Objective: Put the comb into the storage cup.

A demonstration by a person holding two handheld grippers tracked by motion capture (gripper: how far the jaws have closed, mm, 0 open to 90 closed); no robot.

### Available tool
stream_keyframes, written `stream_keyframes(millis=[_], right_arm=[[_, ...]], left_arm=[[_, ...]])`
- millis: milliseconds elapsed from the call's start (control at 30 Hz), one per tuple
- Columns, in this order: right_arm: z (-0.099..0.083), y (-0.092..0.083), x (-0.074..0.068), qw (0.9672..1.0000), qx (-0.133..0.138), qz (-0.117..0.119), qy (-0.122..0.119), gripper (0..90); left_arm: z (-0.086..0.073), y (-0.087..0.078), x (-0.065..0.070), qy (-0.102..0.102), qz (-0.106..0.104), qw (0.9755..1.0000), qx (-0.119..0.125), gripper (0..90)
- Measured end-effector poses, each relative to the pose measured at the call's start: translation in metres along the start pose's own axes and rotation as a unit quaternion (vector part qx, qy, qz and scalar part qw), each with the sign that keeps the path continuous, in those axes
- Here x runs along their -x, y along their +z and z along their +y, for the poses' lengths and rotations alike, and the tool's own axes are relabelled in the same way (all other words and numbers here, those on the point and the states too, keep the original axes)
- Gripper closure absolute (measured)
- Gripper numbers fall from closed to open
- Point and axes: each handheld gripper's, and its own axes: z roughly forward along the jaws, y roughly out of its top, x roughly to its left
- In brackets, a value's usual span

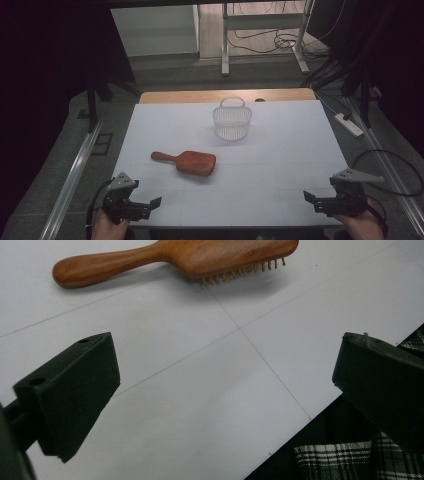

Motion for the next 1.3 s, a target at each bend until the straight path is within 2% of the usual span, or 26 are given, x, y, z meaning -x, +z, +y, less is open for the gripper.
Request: stream_keyframes(millis=[200,700,767,900,1033,1167,1300], right_arm=[[0.0,0.001,0.0,1.0,-0.004,0.0,-0.001,0.0],[0.001,0.002,-0.001,0.9999,-0.003,0.011,-0.008,0.0],[0.001,0.002,-0.001,0.9999,-0.004,0.012,-0.009,0.0],[0.001,0.002,-0.001,0.9999,-0.005,0.012,-0.009,0.0],[0.001,0.003,-0.001,0.9998,-0.007,0.014,-0.01,0.0],[0.001,0.003,-0.001,0.9998,-0.01,0.014,-0.01,0.0],[0.002,0.004,-0.001,0.9998,-0.011,0.014,-0.01,0.0]], left_arm=[[0.001,0.0,-0.002,-0.004,-0.008,1.0,-0.001,0.0],[0.011,0.004,-0.004,0.016,-0.004,0.9999,-0.004,0.0],[0.012,0.006,-0.006,0.016,-0.008,0.9998,-0.008,0.0],[0.015,0.01,-0.011,0.003,-0.043,0.9991,-0.002,0.0],[0.017,0.013,-0.013,0.014,-0.044,0.9989,-0.001,0.0],[0.019,0.015,-0.015,0.015,-0.047,0.9988,0.001,0.0],[0.024,0.017,-0.018,0.018,-0.041,0.999,0.003,0.0]])
